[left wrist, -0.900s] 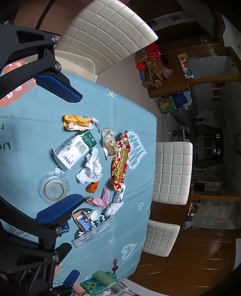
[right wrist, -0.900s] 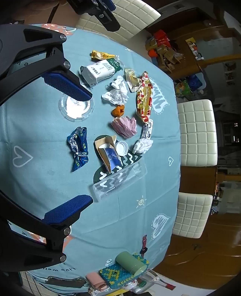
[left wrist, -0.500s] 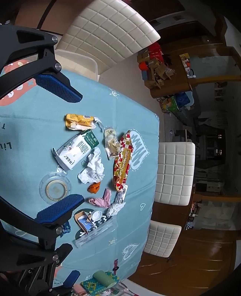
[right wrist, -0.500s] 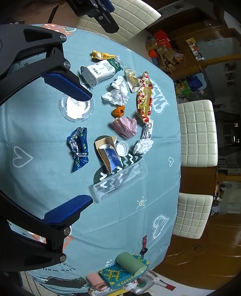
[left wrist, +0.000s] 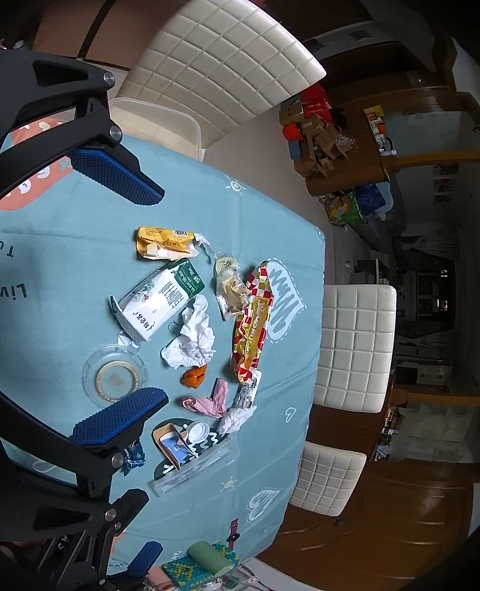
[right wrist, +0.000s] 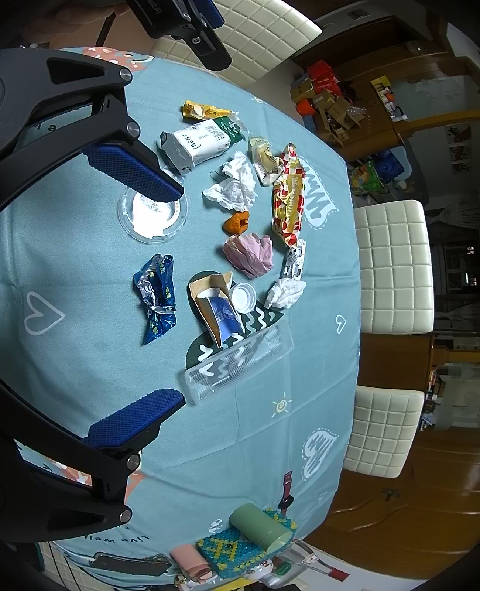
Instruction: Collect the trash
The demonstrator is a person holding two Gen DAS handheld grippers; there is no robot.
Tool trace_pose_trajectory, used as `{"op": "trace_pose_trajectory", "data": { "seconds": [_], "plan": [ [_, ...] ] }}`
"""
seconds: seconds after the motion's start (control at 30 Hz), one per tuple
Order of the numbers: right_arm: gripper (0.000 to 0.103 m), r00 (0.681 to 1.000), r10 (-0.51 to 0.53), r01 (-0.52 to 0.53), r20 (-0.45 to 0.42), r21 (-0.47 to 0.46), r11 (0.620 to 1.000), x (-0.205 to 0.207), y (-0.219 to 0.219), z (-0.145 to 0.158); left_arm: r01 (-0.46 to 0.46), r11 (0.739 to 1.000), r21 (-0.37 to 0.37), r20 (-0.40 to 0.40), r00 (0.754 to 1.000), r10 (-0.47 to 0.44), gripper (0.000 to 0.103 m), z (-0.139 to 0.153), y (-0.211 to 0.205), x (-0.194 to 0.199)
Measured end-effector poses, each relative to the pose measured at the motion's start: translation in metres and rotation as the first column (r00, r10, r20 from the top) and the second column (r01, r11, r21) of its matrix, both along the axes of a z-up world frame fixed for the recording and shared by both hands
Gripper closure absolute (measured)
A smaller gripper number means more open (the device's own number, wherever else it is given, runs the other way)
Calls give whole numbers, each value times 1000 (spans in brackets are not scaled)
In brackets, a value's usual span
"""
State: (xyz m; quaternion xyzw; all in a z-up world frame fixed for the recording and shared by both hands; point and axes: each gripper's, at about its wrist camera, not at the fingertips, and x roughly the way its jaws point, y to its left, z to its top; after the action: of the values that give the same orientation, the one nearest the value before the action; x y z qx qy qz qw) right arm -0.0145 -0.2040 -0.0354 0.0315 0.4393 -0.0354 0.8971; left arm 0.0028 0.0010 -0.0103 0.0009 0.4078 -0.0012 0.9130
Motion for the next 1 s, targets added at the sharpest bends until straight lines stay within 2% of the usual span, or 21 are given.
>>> {"op": "trace_pose_trajectory", "data": {
  "seconds": [1.0],
  "plan": [
    [3, 1000, -1, 1, 2, -2, 1000, 1, 1, 2, 9, 1000, 0, -10, 1000, -9, 6, -3, 0, 0]
  ]
}}
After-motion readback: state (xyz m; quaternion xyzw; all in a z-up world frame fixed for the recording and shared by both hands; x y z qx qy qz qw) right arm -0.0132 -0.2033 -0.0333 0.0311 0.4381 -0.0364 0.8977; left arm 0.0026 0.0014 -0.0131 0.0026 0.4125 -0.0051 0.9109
